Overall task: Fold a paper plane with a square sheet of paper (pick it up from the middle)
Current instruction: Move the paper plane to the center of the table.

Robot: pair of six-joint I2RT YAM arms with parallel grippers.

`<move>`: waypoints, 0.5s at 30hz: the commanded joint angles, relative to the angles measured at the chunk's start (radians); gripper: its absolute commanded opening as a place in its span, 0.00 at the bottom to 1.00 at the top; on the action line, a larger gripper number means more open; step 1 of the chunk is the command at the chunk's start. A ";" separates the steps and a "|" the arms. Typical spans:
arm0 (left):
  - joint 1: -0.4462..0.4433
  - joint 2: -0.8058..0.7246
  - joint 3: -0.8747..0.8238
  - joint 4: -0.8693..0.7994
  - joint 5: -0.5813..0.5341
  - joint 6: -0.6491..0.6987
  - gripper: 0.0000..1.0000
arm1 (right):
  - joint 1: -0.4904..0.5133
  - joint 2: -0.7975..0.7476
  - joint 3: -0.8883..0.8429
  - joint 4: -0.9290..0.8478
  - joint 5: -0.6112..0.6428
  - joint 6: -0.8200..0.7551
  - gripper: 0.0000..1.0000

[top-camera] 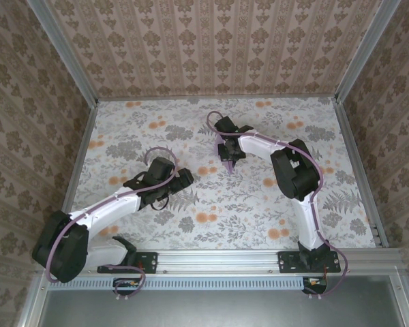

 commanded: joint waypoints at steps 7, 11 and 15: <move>0.025 -0.066 0.038 -0.120 -0.079 0.065 1.00 | -0.002 -0.062 0.020 -0.074 0.022 0.070 0.26; 0.037 -0.082 0.048 -0.142 -0.091 0.081 1.00 | 0.000 -0.095 0.031 -0.102 0.039 0.087 0.27; 0.053 -0.094 0.063 -0.167 -0.099 0.102 1.00 | 0.000 -0.128 0.033 -0.116 0.040 0.097 0.29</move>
